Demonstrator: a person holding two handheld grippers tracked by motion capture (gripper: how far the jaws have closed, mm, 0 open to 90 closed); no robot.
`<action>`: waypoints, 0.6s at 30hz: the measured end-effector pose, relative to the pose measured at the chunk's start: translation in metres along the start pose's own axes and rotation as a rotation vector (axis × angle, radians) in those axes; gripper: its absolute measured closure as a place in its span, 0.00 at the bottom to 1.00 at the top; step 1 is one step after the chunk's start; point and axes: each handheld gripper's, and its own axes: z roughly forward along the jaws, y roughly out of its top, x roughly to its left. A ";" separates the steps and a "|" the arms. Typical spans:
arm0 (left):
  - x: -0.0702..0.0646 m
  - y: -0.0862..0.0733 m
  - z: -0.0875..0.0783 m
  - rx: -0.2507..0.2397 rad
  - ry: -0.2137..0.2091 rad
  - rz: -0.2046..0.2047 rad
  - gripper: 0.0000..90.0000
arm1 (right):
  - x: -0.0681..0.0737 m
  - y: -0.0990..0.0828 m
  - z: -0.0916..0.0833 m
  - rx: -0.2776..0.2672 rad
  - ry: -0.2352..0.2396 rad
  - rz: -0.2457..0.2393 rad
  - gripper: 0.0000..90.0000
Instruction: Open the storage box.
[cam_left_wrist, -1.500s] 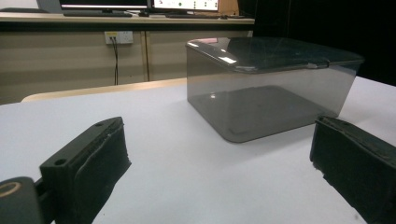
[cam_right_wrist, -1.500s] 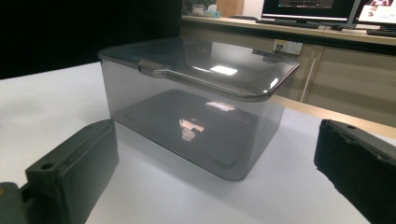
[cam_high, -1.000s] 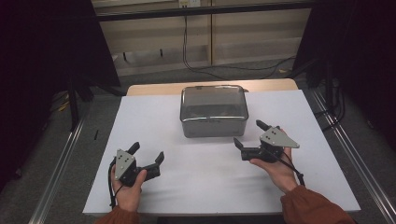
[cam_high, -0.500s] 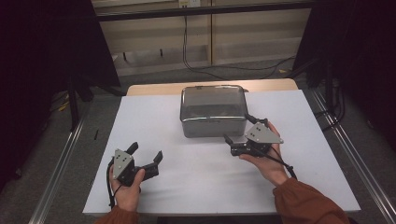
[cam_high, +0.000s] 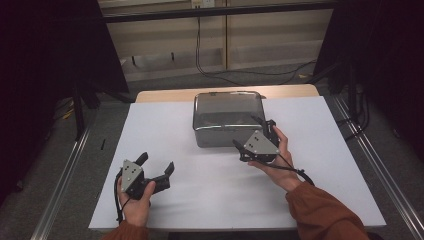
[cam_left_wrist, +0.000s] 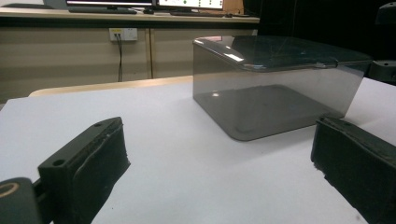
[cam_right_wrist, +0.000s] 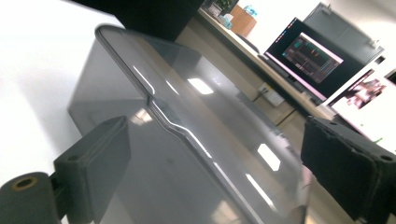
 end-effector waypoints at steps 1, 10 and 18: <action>0.000 0.000 0.000 0.000 0.000 0.000 0.04 | 0.001 0.001 0.001 0.004 -0.004 -0.014 0.10; 0.000 0.000 0.000 -0.002 -0.004 -0.001 0.04 | 0.009 0.004 0.008 0.050 -0.050 -0.193 0.13; 0.000 0.000 0.000 -0.002 -0.007 -0.003 0.04 | 0.021 0.007 0.014 0.065 -0.084 -0.419 0.26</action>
